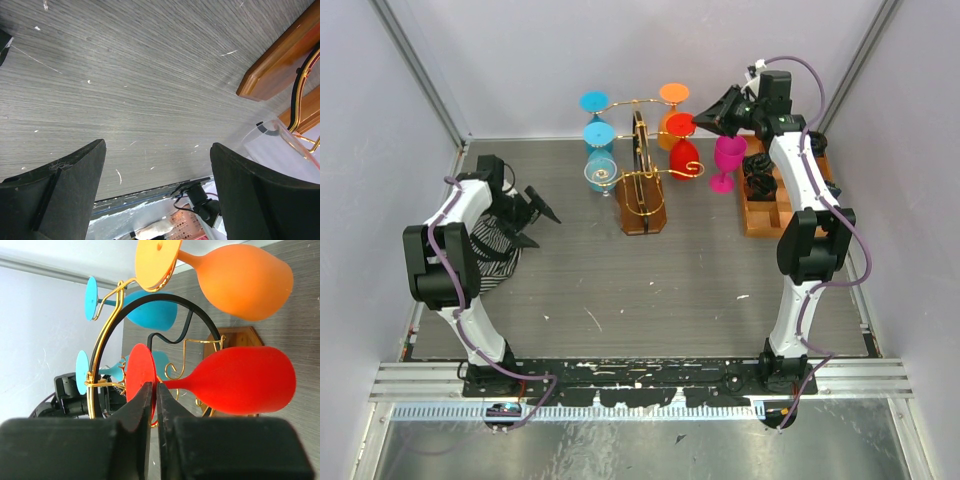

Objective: Take the wine glass off the wine glass rack

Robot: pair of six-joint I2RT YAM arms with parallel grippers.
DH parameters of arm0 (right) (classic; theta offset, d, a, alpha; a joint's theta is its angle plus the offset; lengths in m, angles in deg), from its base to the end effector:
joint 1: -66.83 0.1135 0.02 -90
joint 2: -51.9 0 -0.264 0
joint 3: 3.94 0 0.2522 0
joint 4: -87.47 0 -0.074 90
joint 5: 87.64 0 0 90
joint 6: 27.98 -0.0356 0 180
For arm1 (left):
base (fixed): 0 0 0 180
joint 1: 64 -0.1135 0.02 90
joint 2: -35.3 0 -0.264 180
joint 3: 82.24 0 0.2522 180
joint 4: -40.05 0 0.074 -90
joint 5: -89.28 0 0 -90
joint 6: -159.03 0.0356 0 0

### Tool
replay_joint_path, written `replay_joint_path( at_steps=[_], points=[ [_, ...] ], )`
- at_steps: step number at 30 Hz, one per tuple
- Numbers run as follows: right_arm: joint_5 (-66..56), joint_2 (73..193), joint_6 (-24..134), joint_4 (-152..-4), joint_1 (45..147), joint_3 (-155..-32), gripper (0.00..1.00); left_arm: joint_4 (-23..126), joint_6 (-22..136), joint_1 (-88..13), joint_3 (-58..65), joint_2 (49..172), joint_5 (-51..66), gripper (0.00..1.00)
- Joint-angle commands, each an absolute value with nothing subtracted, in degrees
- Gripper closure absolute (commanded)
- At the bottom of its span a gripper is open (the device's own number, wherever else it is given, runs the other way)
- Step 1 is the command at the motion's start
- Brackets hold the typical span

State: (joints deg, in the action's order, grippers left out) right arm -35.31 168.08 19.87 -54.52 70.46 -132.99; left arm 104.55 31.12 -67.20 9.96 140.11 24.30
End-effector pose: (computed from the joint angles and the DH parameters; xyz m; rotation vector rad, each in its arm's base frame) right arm 0.4725 0.0518 0.3632 0.2578 2.0897 1.1552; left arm 0.3576 0.0049 0.2101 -0.9736 2.8086 -0.7295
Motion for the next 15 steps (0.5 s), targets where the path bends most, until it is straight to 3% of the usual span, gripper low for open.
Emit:
replay_joint_path(
  at_steps=[1, 3, 15],
  points=[
    [-37.27, 167.39, 20.05, -56.78, 70.67, -135.24, 0.93, 104.56, 31.85, -67.13, 9.62, 139.72, 25.55, 0.08],
    [-37.67, 167.38, 19.44, -57.37, 70.69, -135.27, 0.99, 104.57, 31.93, -67.1, 9.5, 139.76, 25.56, 0.08],
    [-38.21, 162.11, 11.09, -68.04, 67.51, -127.68, 0.99, 105.36, 32.65, -67.87, 9.47, 138.87, 25.45, 0.08]
  ],
)
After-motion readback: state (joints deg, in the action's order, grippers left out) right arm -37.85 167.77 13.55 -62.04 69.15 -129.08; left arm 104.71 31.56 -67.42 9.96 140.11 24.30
